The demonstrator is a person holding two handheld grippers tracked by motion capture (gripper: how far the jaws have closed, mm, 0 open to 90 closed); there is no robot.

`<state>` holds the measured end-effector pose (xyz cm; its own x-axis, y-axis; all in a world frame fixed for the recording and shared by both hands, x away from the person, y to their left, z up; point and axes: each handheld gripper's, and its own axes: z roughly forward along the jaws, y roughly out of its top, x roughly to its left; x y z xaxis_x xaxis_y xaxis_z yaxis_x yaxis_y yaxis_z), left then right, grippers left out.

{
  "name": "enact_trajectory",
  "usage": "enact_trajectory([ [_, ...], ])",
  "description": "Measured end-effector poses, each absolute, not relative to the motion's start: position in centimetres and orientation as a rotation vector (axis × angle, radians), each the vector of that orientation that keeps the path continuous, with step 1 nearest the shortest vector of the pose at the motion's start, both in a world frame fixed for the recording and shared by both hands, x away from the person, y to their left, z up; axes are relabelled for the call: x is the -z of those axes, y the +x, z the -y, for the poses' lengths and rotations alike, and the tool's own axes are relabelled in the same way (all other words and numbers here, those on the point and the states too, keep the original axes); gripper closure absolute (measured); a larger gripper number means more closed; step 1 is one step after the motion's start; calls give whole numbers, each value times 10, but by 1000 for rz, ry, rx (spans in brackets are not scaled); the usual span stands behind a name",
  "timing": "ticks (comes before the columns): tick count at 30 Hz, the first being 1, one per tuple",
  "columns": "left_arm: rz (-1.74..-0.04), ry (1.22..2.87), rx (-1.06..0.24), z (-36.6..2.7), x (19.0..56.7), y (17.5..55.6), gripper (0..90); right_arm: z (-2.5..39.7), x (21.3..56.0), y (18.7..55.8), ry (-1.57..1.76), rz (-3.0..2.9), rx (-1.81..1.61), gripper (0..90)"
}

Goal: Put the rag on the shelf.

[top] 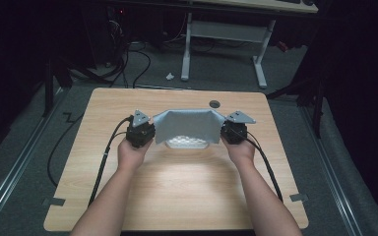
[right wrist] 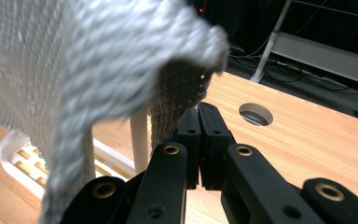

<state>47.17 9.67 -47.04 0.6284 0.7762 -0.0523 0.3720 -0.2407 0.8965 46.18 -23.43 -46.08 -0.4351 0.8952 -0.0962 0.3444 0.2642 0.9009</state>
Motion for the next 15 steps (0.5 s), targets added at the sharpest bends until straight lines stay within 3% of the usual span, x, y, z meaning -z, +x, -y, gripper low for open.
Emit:
enact_trajectory([
  [15,-950,1845,-472,-99,481,470,880,234,478,459,1152,-1929,-1130,886],
])
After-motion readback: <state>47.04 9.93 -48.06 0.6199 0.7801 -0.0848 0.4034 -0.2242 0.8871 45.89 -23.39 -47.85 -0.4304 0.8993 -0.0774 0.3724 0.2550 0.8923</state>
